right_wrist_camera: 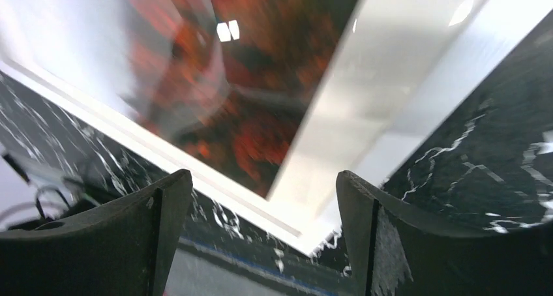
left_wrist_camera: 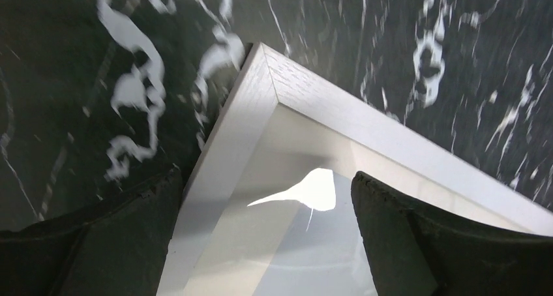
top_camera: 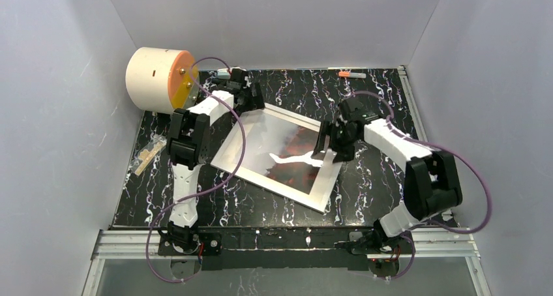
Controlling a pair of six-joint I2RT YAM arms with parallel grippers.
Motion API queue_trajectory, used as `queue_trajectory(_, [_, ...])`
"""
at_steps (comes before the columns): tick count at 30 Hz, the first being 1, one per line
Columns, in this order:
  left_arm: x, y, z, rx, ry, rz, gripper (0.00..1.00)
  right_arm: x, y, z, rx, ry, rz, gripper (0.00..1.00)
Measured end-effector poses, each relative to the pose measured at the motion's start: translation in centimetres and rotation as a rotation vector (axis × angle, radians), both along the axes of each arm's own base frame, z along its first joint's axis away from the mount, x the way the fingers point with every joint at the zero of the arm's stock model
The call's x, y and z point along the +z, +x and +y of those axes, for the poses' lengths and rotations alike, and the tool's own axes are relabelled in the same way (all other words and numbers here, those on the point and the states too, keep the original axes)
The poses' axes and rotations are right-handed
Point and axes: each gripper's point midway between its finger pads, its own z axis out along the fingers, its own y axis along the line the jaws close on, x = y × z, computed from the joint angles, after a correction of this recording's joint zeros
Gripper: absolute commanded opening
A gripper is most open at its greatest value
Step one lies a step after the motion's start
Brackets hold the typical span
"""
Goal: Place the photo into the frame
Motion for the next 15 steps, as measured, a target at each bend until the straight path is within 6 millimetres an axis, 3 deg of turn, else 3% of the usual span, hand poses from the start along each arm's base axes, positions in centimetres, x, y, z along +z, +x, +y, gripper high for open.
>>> queue_trajectory(4, [0.0,-2.7,-0.9,-0.064,0.09,0.055,0.98,5.6,4.5,-0.6,-0.094,-0.033,-0.232,0.92])
queue_trajectory(7, [1.1,-4.1,-0.8,-0.099,0.146,0.077,0.98,7.7,6.5,-0.9,-0.131,-0.048,-0.32,0.92])
queue_trajectory(9, [2.8,-4.6,0.0,-0.1,0.175,0.069,0.98,7.9,7.9,-0.7,-0.136,-0.056,-0.338,0.92])
queue_trajectory(12, [6.6,-5.8,1.3,-0.082,0.188,0.029,0.98,7.0,11.9,0.5,-0.124,-0.062,-0.349,0.91])
queue_trajectory(15, [9.6,-8.9,2.6,-0.07,0.167,0.011,0.98,5.0,15.4,1.5,-0.118,-0.068,-0.341,0.91])
